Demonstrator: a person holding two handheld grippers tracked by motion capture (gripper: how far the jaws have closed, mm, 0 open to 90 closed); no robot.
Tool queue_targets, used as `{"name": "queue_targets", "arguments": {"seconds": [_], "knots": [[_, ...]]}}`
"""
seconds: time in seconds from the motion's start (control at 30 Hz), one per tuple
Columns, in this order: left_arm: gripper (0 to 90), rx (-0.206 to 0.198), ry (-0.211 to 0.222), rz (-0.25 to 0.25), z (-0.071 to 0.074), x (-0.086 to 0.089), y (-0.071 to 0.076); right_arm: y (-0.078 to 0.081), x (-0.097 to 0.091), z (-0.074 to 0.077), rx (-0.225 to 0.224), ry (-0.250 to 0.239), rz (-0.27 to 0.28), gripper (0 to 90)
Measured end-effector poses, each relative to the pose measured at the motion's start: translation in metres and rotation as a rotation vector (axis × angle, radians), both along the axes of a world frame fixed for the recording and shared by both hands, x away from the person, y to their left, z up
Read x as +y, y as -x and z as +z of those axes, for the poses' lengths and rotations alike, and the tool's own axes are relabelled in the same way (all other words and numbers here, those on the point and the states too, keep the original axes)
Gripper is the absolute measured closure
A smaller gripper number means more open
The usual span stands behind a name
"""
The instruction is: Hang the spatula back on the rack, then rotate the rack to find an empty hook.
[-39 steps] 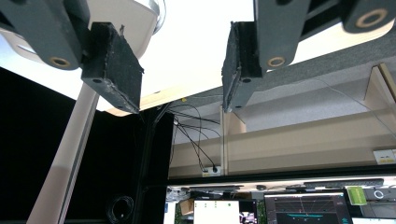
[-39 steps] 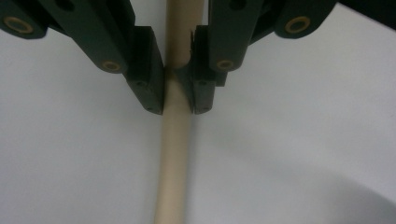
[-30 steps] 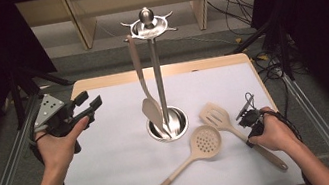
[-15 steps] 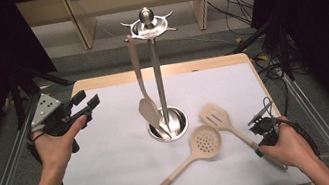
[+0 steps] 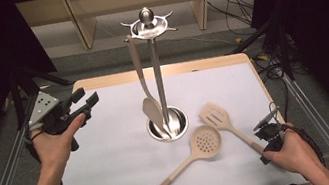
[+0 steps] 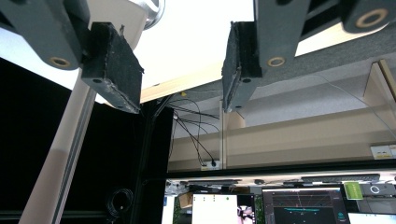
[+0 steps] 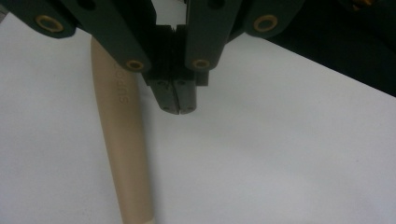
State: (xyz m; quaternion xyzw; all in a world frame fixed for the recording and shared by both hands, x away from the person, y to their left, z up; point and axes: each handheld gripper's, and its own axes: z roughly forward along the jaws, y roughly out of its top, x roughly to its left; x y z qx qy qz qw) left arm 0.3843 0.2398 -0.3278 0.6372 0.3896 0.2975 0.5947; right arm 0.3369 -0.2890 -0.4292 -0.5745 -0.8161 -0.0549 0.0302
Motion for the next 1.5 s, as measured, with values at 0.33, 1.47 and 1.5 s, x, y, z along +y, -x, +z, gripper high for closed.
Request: {"name": "queue_targets", "arguments": {"seconds": [0.33,1.47,1.5], "knots": [[46.9,-0.003,0.003,0.011,0.001,0.005,0.006,0.000,-0.002,-0.005,0.034,0.022,-0.028,90.0],[46.9,0.018,-0.006,-0.015,-0.006,-0.001,-0.002,-0.031,-0.013,-0.015,0.052,0.063,-0.188,90.0],[46.9,0.019,-0.006,-0.015,-0.006,-0.001,-0.002,-0.030,-0.014,-0.016,0.055,0.077,-0.177,90.0]]}}
